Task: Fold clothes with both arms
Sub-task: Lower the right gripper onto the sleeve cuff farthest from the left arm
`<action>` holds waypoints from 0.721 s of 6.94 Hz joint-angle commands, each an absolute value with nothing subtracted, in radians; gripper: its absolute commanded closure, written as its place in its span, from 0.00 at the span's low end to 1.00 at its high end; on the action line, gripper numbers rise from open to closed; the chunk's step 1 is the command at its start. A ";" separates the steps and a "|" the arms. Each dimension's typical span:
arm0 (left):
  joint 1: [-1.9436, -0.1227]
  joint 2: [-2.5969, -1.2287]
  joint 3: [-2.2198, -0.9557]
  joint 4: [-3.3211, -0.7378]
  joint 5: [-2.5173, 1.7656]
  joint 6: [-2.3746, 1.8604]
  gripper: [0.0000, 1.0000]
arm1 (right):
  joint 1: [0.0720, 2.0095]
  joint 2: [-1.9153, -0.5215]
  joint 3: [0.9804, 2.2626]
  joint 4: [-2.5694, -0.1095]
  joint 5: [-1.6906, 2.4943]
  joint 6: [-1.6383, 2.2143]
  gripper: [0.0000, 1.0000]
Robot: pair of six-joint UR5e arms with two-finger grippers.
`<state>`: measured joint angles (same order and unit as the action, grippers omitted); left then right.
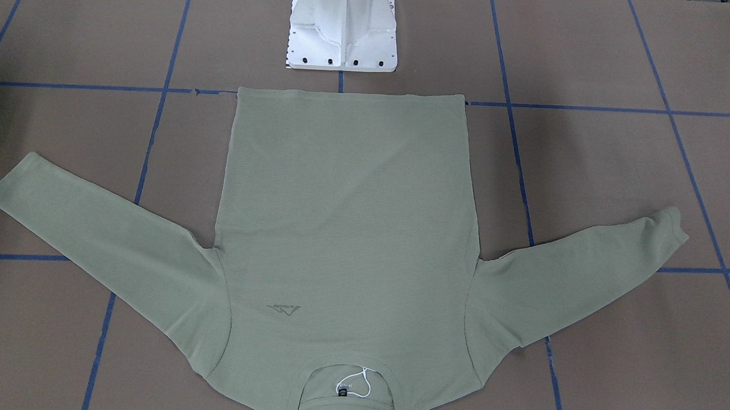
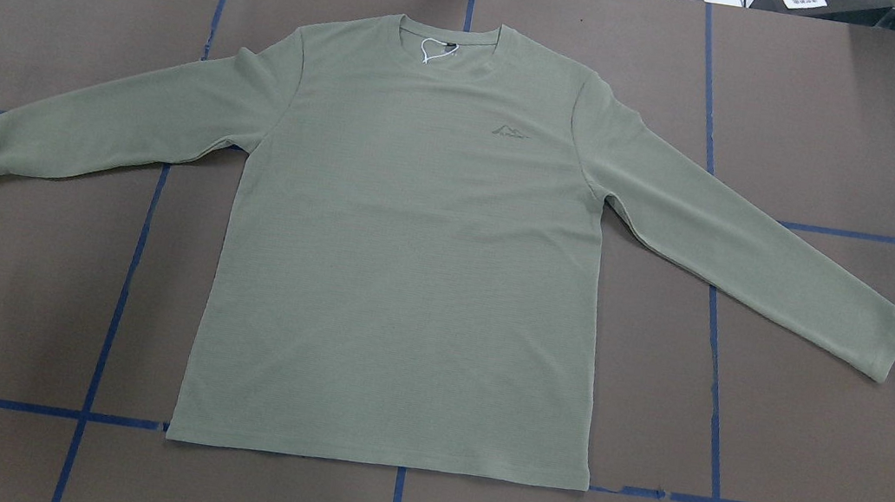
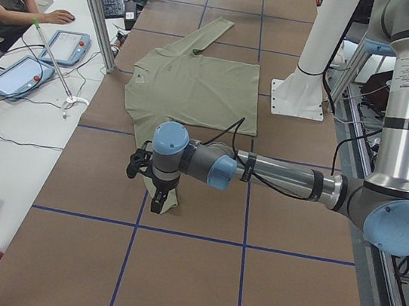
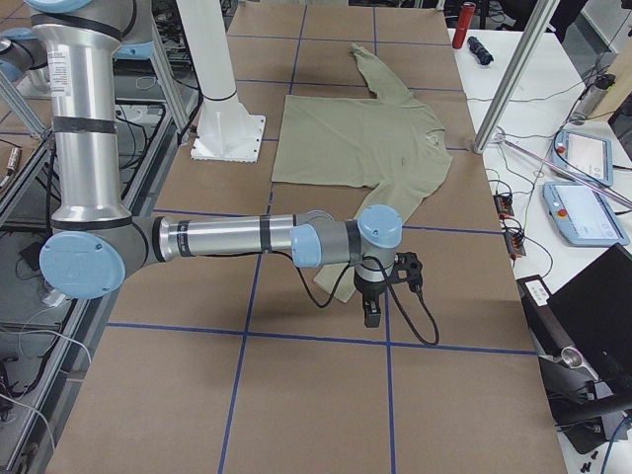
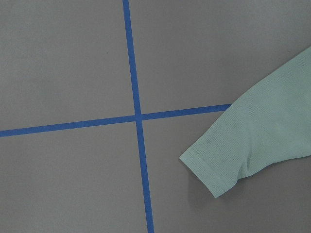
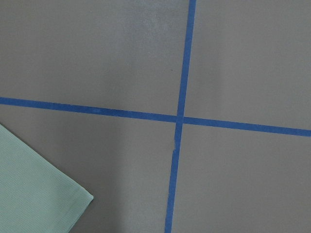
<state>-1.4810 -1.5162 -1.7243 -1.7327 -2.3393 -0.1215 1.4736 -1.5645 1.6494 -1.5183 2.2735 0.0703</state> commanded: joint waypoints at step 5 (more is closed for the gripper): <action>-1.483 -1.497 -1.778 -1.738 -2.361 -0.124 0.00 | 1.470 -1.569 1.638 -1.516 2.331 0.074 0.00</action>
